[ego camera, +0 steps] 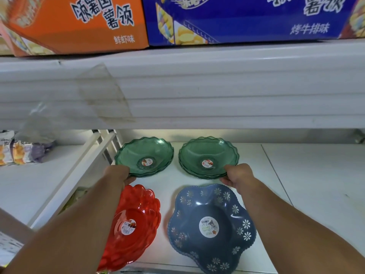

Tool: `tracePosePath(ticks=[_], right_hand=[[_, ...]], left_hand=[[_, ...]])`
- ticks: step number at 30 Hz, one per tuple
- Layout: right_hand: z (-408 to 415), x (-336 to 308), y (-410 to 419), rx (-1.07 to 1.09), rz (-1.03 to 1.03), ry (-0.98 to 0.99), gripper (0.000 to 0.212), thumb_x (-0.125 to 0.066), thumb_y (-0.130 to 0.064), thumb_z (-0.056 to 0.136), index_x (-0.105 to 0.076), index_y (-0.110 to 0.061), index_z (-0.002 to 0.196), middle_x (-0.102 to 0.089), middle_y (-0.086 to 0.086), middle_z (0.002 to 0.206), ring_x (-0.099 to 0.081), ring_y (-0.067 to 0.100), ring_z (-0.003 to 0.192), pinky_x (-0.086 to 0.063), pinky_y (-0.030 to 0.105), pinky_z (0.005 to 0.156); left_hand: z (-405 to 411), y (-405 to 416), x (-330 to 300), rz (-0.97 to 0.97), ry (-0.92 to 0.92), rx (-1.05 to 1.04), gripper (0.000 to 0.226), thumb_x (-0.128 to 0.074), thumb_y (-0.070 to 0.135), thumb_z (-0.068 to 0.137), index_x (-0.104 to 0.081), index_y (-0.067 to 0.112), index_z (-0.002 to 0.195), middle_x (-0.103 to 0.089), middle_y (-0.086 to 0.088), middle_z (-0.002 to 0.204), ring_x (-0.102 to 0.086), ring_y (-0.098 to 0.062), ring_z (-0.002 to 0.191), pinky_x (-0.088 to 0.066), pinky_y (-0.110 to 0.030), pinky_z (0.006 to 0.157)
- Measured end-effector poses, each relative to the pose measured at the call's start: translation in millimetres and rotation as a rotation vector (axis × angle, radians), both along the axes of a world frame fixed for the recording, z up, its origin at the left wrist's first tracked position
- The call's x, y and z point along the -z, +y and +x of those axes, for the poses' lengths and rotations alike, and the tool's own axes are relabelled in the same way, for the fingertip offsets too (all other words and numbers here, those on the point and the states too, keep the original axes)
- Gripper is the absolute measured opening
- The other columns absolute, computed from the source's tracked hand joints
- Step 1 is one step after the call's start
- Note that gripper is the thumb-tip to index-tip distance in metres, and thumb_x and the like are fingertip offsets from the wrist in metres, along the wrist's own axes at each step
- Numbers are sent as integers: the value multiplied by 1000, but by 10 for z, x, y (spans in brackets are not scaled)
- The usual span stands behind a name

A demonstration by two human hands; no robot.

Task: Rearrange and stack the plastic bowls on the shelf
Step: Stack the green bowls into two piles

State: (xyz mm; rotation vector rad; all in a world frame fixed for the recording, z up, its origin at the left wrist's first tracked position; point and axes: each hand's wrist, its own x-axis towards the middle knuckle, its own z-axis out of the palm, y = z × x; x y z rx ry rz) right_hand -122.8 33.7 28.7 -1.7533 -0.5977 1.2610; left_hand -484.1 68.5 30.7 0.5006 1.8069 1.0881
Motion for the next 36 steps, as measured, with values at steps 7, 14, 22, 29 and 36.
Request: tracePosePath(ticks=[7,14,22,29,36], right_hand=[[-3,61,0,11,4,33,7,-63,-2,91,-62,4,92,-65,20,81,-67,30,60,-61,41,59],[11,67,17,-25,-48,-5,5,-57,1,91,-62,3,90,-66,22,82,-66,27,57,-59,30,45],[17,57,33,-25,-94,-18,18,-50,-1,94,-61,2,81,-69,22,75,-64,23,55,-56,27,48],[19,53,5,31,-10,0,18,-52,-3,95,-62,6,83,-68,22,68,-64,23,49,-57,28,46],[197,-102,-133,41,19,14,24,-53,-12,97,-63,8,88,-68,19,59,-64,22,45,-59,31,53]], left_hand=[[-41,31,54,24,-2,-26,20,-56,-7,93,-58,-4,112,-66,-22,109,-67,-30,73,-55,-29,38],[-18,17,51,34,-14,-39,18,-53,-9,92,-57,-2,108,-62,-21,103,-65,-29,71,-53,-28,35],[-33,17,65,22,1,-41,20,-55,-7,92,-57,-3,112,-65,-19,101,-67,-28,67,-56,-31,39],[29,-42,-15,48,-20,-53,14,-56,-7,92,-59,-1,104,-66,-19,103,-68,-27,76,-57,-29,41],[198,-239,-173,67,-4,-85,23,-60,-5,91,-60,-4,113,-67,-20,105,-70,-27,70,-59,-33,45]])
